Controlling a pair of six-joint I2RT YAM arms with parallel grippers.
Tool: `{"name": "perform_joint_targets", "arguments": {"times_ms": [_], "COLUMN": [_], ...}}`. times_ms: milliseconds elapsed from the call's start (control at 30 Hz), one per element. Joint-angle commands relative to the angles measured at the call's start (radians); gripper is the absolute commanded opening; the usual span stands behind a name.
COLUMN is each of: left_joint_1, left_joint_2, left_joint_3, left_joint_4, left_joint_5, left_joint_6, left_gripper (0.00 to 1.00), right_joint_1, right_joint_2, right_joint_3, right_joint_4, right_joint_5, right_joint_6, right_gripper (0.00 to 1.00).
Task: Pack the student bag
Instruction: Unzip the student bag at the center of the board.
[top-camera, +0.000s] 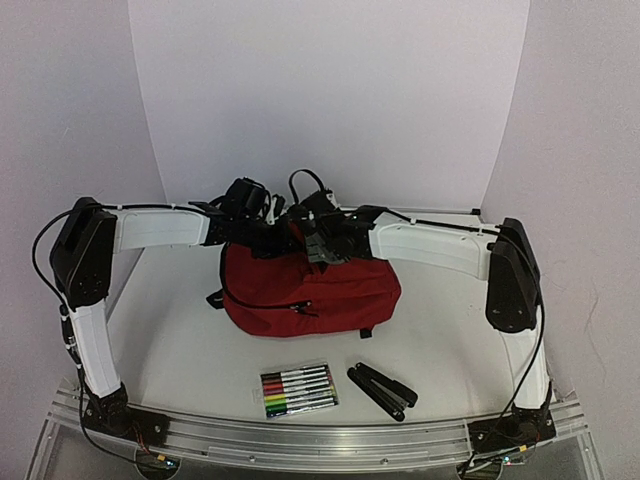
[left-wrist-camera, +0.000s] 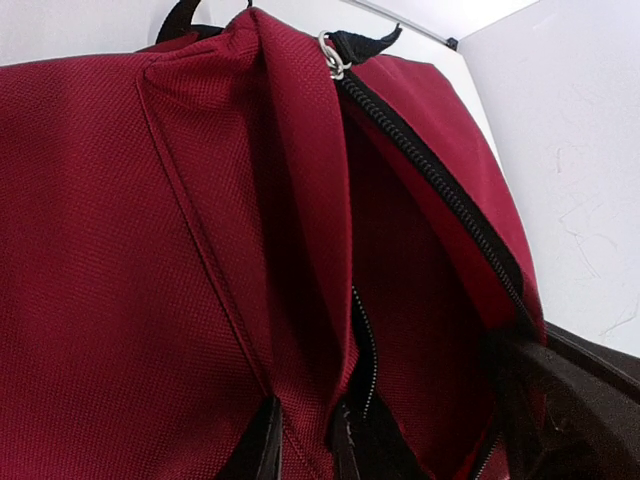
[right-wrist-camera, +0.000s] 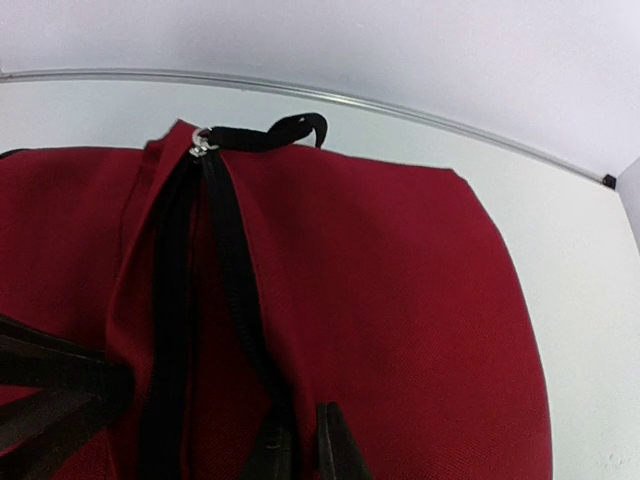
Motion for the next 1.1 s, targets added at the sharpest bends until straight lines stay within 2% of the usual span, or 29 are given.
{"name": "perform_joint_targets", "arguments": {"times_ms": [0, 67, 200, 300, 367, 533, 733, 1067], "left_joint_1": [0.007, 0.008, 0.008, 0.008, 0.008, 0.008, 0.007, -0.008], "left_joint_2": [-0.082, -0.12, -0.2, -0.239, -0.231, -0.15, -0.031, 0.12], "left_joint_3": [-0.029, -0.042, -0.071, -0.091, -0.086, -0.04, 0.025, 0.036], "left_joint_4": [0.002, 0.006, 0.043, 0.074, 0.074, 0.082, 0.111, 0.323], "left_joint_5": [-0.007, -0.006, 0.014, 0.029, 0.052, 0.134, 0.186, 0.263], "left_joint_6": [0.014, 0.019, 0.021, 0.02, 0.02, 0.004, -0.011, -0.057], "left_gripper": [0.18, 0.24, 0.49, 0.53, 0.5, 0.32, 0.19, 0.14], "right_joint_1": [0.0, -0.002, -0.014, -0.022, -0.024, -0.026, -0.027, -0.049], "right_joint_2": [-0.132, -0.179, -0.209, -0.198, -0.199, -0.223, -0.237, -0.246], "right_joint_3": [0.046, 0.012, -0.044, -0.069, -0.09, -0.135, -0.167, -0.255], "right_joint_4": [0.021, 0.067, 0.127, 0.137, 0.152, 0.204, 0.239, 0.315], "right_joint_5": [0.084, 0.058, -0.033, -0.071, -0.091, -0.145, -0.19, -0.259], "right_joint_6": [0.019, 0.016, 0.016, 0.038, 0.051, 0.069, 0.078, 0.11], "right_gripper": [0.02, 0.01, 0.0, 0.0, 0.0, 0.0, 0.0, 0.0]}}
